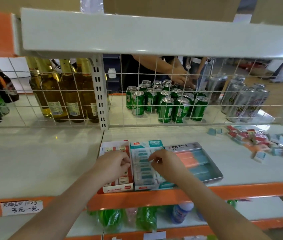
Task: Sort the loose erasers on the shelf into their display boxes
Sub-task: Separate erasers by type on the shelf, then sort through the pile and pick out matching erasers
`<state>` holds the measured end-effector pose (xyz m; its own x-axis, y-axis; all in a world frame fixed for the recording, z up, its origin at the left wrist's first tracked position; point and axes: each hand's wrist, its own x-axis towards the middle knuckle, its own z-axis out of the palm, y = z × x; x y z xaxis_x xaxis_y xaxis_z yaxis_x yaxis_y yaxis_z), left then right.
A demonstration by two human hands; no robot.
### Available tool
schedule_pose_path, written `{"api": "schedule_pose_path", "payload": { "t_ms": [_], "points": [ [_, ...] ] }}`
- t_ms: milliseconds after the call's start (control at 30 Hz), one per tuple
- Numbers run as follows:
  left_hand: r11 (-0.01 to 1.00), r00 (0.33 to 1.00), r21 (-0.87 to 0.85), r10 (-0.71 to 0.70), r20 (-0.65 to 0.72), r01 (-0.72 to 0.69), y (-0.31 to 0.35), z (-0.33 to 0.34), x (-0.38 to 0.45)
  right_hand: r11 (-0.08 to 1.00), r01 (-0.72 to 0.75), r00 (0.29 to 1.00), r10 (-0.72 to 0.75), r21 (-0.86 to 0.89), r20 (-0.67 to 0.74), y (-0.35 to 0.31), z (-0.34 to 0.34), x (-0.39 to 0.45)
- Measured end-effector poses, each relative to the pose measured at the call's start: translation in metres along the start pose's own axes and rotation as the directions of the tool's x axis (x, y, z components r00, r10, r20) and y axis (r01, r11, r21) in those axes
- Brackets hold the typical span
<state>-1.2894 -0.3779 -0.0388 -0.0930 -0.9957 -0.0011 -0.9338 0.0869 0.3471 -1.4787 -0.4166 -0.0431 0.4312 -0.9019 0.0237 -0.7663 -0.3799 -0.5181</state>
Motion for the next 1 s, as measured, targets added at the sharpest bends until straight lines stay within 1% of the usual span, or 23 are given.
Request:
{"api": "schedule_pose_path", "payload": {
  "t_ms": [133, 300, 467, 600, 667, 767, 900, 1000],
  "points": [
    [0.998, 0.998, 0.006, 0.060, 0.011, -0.060, 0.038, 0.004, 0.018, 0.998, -0.055, 0.997, 0.054, -0.020, -0.057, 0.034, -0.027, -0.017],
    [0.989, 0.989, 0.032, 0.144, 0.039, -0.145, 0.099, 0.020, 0.045, 0.980, -0.197, 0.974, 0.198, 0.024, -0.108, 0.088, -0.064, -0.046],
    [0.975, 0.973, 0.004, 0.223, 0.062, -0.224, 0.166, 0.045, 0.072, 0.966, -0.256, 0.956, 0.249, -0.029, -0.157, 0.146, -0.101, -0.079],
    [0.960, 0.953, -0.012, 0.281, 0.112, -0.281, 0.209, 0.072, 0.093, 0.940, -0.336, 0.932, 0.322, -0.059, -0.168, 0.191, -0.122, -0.104],
    [0.958, 0.946, -0.049, 0.286, 0.151, -0.282, 0.228, 0.084, 0.101, 0.928, -0.367, 0.920, 0.352, -0.066, -0.173, 0.210, -0.132, -0.113],
    [0.954, 0.934, -0.061, 0.299, 0.193, -0.293, 0.253, 0.099, 0.111, 0.913, -0.402, 0.905, 0.386, -0.067, -0.179, 0.234, -0.145, -0.123],
    [0.953, 0.930, -0.050, 0.302, 0.212, -0.298, 0.281, 0.117, 0.126, 0.897, -0.436, 0.890, 0.416, -0.080, -0.186, 0.264, -0.160, -0.129],
    [0.966, 0.944, -0.040, 0.257, 0.207, -0.254, 0.299, 0.130, 0.137, 0.884, -0.458, 0.879, 0.434, -0.094, -0.198, 0.285, -0.171, -0.130]
  ]
}}
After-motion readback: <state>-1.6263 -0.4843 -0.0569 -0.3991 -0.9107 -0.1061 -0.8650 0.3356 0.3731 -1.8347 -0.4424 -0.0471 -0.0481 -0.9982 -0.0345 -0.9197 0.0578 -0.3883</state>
